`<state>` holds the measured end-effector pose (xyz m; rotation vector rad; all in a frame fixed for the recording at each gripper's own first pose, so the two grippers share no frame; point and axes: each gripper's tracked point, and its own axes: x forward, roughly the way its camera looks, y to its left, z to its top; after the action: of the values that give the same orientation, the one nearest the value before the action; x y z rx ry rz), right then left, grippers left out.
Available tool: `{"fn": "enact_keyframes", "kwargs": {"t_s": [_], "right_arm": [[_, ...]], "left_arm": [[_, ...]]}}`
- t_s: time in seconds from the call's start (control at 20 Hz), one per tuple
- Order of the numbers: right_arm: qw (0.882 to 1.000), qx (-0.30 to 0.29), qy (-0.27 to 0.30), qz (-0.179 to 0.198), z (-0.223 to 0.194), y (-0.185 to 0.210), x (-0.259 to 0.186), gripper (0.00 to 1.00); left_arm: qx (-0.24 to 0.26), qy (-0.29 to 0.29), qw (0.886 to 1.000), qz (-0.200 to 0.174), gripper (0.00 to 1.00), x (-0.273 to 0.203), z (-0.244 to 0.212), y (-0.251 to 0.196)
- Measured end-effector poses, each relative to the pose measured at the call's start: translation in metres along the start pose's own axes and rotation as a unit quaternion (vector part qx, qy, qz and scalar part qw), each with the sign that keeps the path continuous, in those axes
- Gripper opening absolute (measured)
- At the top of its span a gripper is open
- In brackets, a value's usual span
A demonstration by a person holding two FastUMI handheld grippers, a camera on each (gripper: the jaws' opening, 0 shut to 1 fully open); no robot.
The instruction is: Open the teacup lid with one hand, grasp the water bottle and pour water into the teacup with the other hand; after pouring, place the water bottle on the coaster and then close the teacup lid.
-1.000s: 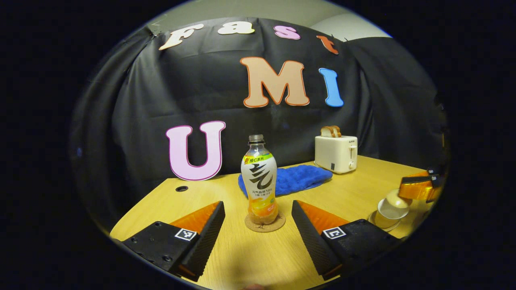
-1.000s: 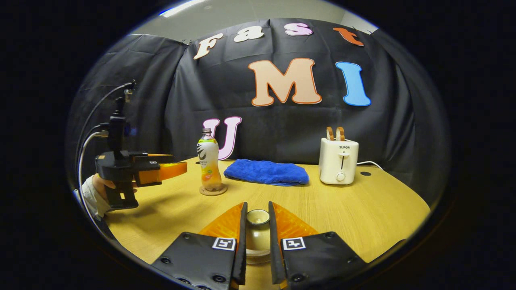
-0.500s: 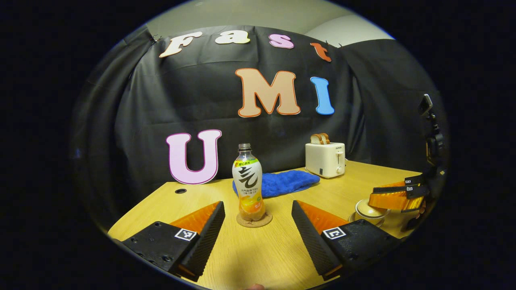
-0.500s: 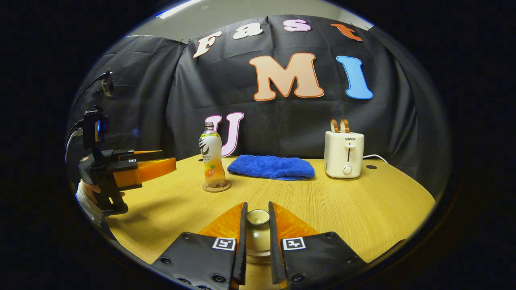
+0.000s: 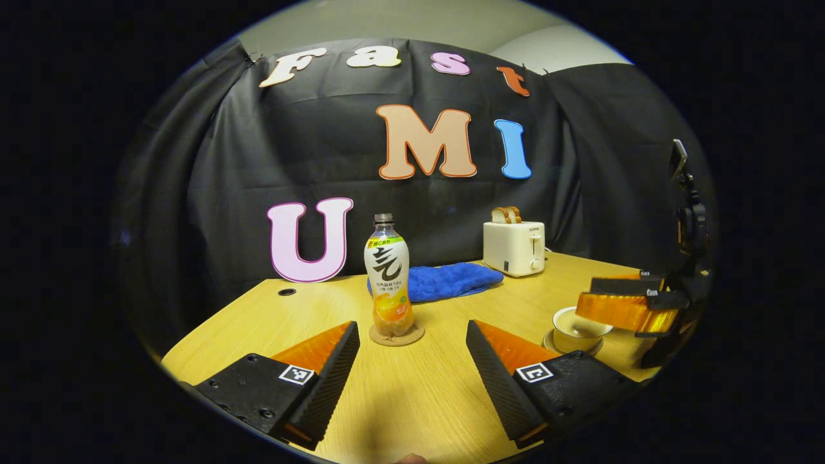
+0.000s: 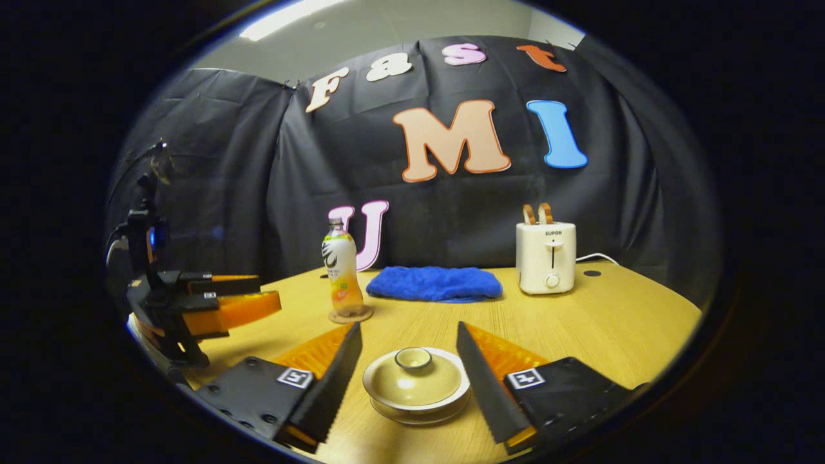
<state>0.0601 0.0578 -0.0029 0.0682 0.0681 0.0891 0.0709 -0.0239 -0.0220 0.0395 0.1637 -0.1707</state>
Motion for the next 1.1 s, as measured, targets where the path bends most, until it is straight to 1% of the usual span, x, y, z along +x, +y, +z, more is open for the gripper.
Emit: {"fn": "enact_keyframes", "kwargs": {"t_s": [0.05,0.1,0.15,0.2,0.25,0.3,0.35,0.4,0.45,0.5,0.55,0.65,0.7,0.8,1.0,1.1], "right_arm": [[1.000,0.003,-0.009,-0.005,0.006,-0.003,-0.006,0.99],[1.000,0.005,-0.022,-0.014,0.012,-0.008,-0.011,0.95],[0.999,0.009,-0.034,-0.023,0.016,-0.012,-0.016,0.98],[0.998,0.018,-0.045,-0.030,0.021,-0.015,-0.022,0.97],[0.998,0.028,-0.047,-0.037,0.018,-0.018,-0.030,0.97],[0.998,0.030,-0.045,-0.041,0.015,-0.021,-0.034,0.96],[0.998,0.031,-0.043,-0.044,0.012,-0.022,-0.038,0.96],[0.998,0.031,-0.040,-0.044,0.008,-0.023,-0.042,0.97],[0.998,0.033,-0.037,-0.042,0.005,-0.022,-0.044,0.96],[0.998,0.035,-0.032,-0.042,0.000,-0.021,-0.047,0.96],[0.998,0.036,-0.027,-0.040,-0.002,-0.020,-0.049,0.96],[0.998,0.031,-0.026,-0.040,-0.006,-0.019,-0.055,0.97],[0.998,0.028,-0.025,-0.040,-0.007,-0.018,-0.058,0.96],[0.998,0.028,-0.028,-0.042,-0.007,-0.017,-0.059,0.96],[0.998,0.017,-0.035,-0.054,-0.006,-0.018,-0.062,0.97],[0.998,0.003,-0.037,-0.059,-0.006,-0.016,-0.062,0.96]], "left_arm": [[-0.002,-0.006,1.000,0.007,0.97,-0.005,0.000,0.000],[-0.003,-0.012,1.000,0.016,0.98,-0.010,0.000,0.000],[-0.006,-0.010,1.000,0.027,0.97,-0.013,-0.003,0.000],[-0.015,-0.013,0.999,0.043,0.97,-0.021,-0.007,0.000],[-0.022,-0.017,0.998,0.060,0.97,-0.029,-0.007,-0.001],[-0.025,-0.024,0.997,0.068,0.98,-0.033,-0.006,0.000],[-0.026,-0.030,0.996,0.075,1.00,-0.037,-0.004,-0.001],[-0.025,-0.038,0.996,0.081,0.97,-0.041,-0.002,-0.002],[-0.025,-0.041,0.995,0.084,0.97,-0.044,-0.003,-0.004],[-0.024,-0.042,0.995,0.085,1.00,-0.047,-0.005,-0.007],[-0.022,-0.041,0.995,0.083,0.97,-0.048,-0.006,-0.011],[-0.014,-0.039,0.995,0.087,0.97,-0.053,-0.007,-0.015],[-0.010,-0.048,0.995,0.088,0.97,-0.054,-0.006,-0.016],[-0.008,-0.047,0.995,0.083,0.96,-0.052,-0.008,-0.020],[-0.022,-0.043,0.995,0.091,0.96,-0.053,-0.009,-0.015],[-0.019,-0.046,0.995,0.091,0.97,-0.053,-0.008,-0.015]]}}
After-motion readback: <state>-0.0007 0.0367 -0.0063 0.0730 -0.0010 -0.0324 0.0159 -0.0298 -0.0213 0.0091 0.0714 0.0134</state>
